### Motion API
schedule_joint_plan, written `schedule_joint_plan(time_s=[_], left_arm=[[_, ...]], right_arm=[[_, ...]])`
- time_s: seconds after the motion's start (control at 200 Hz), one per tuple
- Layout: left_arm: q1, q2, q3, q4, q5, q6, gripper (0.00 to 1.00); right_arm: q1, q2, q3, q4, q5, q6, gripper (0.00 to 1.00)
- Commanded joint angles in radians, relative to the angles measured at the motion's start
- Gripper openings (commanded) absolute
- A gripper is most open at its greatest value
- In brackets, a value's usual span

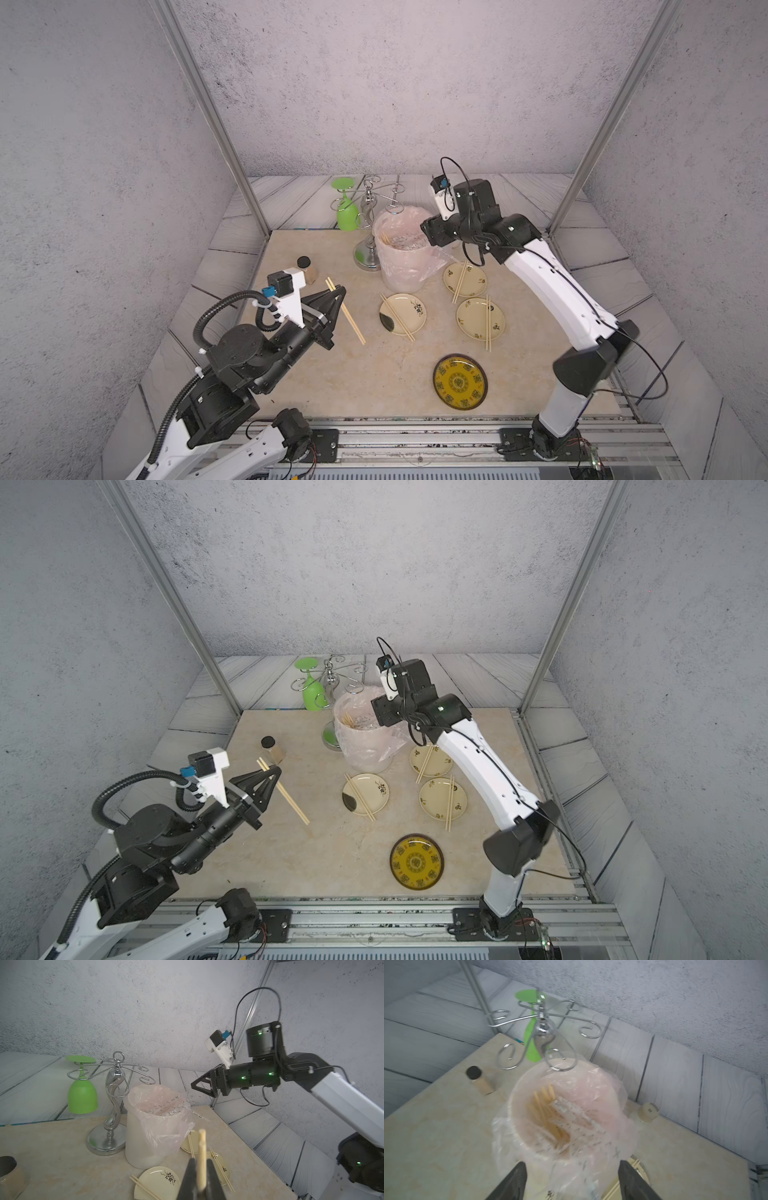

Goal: Remove the packaging of disposable chopsticks
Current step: Place the packet bag in the trash bin, then place the disposable chopsticks on the plate.

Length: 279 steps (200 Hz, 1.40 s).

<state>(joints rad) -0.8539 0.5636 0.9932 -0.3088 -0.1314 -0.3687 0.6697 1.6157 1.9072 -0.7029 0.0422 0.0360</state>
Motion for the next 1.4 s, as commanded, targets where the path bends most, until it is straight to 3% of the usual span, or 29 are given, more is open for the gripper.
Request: schedule_joint_plan(time_s=[0.0,0.09,0.155,0.3,0.43,0.656,0.851,0.956,1.161,1.376,1.391], left_arm=[[0.004,0.052,0.043,0.035,0.100,0.038,0.00],[0.004,0.103,0.068,0.056,0.217,0.051,0.00],[0.003,0.138,0.084,0.071,0.334,0.057,0.00],[0.003,0.220,0.100,0.152,0.613,0.024,0.00],[0.003,0.263,0.080,0.265,0.717,-0.057,0.00],[0.004,0.261,0.067,0.307,0.681,-0.079,0.00],[0.003,0.246,0.053,0.316,0.649,-0.078,0.00],[0.003,0.235,0.048,0.306,0.627,-0.073,0.00],[0.004,0.224,0.044,0.283,0.610,-0.063,0.00],[0.004,0.185,0.007,0.271,0.468,-0.072,0.00],[0.003,0.183,0.004,0.268,0.452,-0.076,0.06]], right_arm=[[0.067,-0.275,-0.242,0.168,-0.191,0.044,0.63],[0.085,-0.410,-0.455,0.299,-0.495,0.113,0.53],[0.108,-0.477,-0.563,0.375,-0.646,0.143,0.50],[0.174,-0.569,-0.719,0.488,-0.745,0.187,0.52],[0.206,-0.585,-0.772,0.535,-0.747,0.203,0.53],[0.230,-0.551,-0.796,0.610,-0.791,0.252,0.49],[0.240,-0.518,-0.830,0.719,-0.815,0.332,0.39],[0.247,-0.506,-0.839,0.755,-0.823,0.358,0.32],[0.250,-0.496,-0.840,0.764,-0.842,0.382,0.00],[0.249,-0.530,-0.885,0.800,-0.800,0.473,0.00],[0.250,-0.530,-0.885,0.790,-0.793,0.480,0.00]])
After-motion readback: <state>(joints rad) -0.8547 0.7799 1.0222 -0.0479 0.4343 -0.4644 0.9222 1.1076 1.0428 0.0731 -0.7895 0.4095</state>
